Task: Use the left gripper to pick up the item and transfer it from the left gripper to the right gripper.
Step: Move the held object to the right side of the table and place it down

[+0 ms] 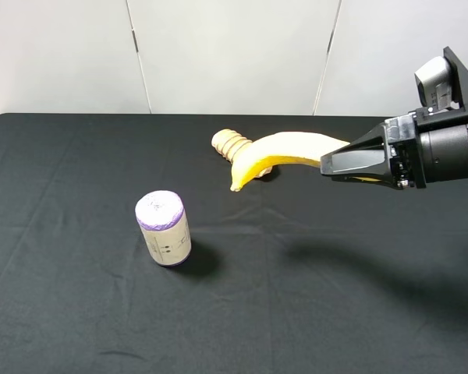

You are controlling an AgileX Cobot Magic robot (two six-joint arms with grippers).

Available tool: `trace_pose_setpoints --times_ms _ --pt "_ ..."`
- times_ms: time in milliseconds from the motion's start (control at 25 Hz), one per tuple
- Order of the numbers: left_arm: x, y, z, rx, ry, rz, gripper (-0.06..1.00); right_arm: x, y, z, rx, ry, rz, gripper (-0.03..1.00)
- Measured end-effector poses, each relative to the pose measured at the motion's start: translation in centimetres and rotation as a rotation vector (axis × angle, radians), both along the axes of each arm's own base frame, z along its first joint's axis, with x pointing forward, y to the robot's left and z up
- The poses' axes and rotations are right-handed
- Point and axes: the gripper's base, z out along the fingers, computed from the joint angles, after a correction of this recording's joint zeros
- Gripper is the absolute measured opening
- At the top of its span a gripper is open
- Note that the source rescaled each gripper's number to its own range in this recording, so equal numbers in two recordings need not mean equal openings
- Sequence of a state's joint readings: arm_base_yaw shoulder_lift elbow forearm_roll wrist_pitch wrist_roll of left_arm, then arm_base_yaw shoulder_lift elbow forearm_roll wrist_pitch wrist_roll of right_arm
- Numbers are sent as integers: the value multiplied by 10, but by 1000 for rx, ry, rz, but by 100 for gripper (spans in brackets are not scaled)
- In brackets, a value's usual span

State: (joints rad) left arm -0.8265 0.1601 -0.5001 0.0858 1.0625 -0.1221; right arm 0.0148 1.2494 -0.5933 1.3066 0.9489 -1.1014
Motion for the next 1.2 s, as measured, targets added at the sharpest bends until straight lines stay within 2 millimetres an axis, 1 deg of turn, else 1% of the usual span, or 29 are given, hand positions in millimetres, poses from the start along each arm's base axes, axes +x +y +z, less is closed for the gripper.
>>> trace_pose_setpoints --times_ms 160,240,320,360,400,480,760,880,1040,1120,1200 --pt "1 1 0 -1 -1 116 100 0 0 0 10 26 -22 1" --pt "1 2 0 -1 -1 217 100 1 -1 -1 9 35 -40 1" --pt "1 4 0 0 -1 333 100 5 -4 -3 -5 63 -116 1" --pt "1 4 0 0 -1 383 100 5 -4 -3 -5 63 -116 1" --pt "1 5 0 0 -1 441 100 8 -8 -5 -34 79 -178 0" --pt "1 6 0 0 -1 546 100 10 -12 -9 -69 102 -233 0" --pt "0 9 0 -2 -4 812 100 12 -28 -21 -216 197 -390 0" --pt "-4 10 1 -15 -37 888 100 11 -31 -24 -251 231 -417 0" --pt "-18 9 1 -50 -134 940 99 9 -35 -25 -259 268 -439 0" --pt "-23 8 0 -60 -164 950 99 9 -42 -26 -249 295 -462 0" --pt "-23 8 0 -59 -164 953 99 8 -52 -26 -238 322 -491 0"
